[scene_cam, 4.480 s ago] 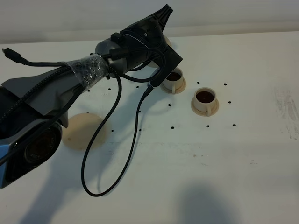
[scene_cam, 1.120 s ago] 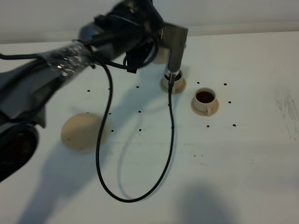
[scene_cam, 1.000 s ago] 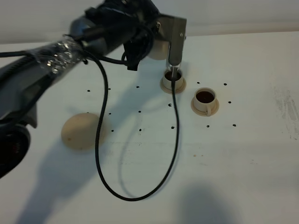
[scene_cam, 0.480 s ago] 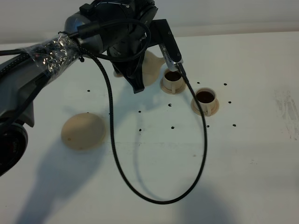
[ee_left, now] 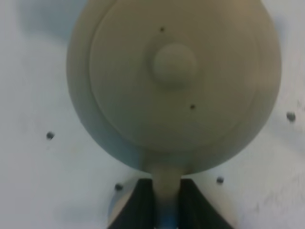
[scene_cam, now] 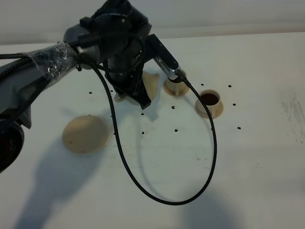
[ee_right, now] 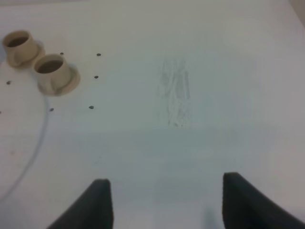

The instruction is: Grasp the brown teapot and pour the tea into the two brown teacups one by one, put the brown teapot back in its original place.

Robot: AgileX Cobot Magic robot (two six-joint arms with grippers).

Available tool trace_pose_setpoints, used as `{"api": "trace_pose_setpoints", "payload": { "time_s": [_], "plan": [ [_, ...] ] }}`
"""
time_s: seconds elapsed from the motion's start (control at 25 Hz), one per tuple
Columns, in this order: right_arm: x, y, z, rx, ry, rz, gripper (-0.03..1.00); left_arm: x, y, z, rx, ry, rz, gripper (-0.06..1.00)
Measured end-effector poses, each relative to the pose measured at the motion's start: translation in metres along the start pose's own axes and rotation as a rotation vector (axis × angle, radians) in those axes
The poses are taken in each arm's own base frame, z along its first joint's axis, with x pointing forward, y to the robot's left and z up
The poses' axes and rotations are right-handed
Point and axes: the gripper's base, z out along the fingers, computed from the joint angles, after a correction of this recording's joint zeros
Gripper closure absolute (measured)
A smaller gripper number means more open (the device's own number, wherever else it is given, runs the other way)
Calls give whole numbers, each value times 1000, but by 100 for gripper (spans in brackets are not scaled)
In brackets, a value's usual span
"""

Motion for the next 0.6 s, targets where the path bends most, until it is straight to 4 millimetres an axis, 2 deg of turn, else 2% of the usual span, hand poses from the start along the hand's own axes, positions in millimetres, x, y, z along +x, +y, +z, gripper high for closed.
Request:
{"api": "trace_pose_setpoints", "payload": {
  "time_s": [0.28,0.48,0.6],
  "plan": [
    [0,0,0,0,0,0,48,-3,-6,27,38,-104,-47,94],
    [0,0,0,0,0,0,48,-7,-13,50,58,-78,-44,94],
    [0,0,0,0,0,0,48,-6,-13,56,56,-70,-43,94]
  ]
}}
